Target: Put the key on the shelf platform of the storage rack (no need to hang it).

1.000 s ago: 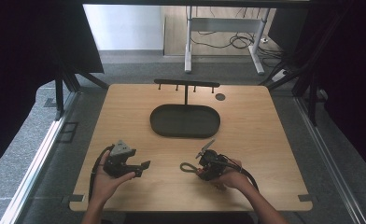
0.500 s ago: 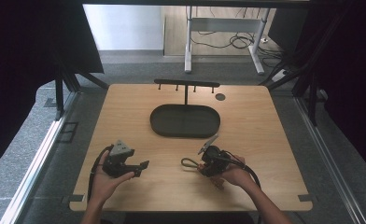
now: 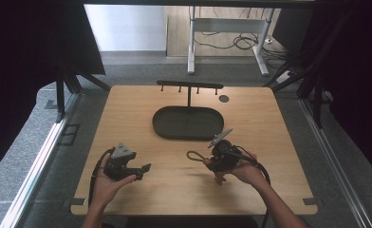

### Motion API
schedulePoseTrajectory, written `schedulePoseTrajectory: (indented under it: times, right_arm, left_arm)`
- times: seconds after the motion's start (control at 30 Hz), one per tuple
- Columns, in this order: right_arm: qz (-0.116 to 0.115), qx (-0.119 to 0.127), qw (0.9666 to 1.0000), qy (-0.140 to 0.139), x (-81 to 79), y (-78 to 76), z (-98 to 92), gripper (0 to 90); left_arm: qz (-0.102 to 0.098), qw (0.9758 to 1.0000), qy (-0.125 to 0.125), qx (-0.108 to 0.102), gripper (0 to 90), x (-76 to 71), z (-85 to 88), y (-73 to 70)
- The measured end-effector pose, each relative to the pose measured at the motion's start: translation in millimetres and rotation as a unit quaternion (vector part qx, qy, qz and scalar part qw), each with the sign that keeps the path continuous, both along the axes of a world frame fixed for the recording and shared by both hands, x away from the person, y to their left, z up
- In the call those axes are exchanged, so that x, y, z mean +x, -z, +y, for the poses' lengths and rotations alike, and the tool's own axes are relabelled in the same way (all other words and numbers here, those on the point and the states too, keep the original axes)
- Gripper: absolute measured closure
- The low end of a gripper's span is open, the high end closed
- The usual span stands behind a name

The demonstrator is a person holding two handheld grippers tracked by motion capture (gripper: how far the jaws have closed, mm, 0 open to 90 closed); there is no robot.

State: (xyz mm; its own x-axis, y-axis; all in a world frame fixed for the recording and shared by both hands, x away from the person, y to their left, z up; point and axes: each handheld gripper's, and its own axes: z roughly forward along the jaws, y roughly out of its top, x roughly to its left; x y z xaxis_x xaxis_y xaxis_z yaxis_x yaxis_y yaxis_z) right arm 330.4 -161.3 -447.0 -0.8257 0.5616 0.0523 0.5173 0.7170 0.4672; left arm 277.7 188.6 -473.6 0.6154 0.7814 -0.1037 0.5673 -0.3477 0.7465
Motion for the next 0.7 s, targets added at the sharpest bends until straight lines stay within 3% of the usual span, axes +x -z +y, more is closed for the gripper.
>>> schedulePoseTrajectory:
  times: [0.7]
  right_arm:
    - [-0.022, 0.016, 0.9996, 0.009, 13.9, -33.1, -7.8, 67.3]
  left_arm:
    - [0.006, 1.0000, 0.000, -0.002, 24.9, -0.7, 3.2, -1.1]
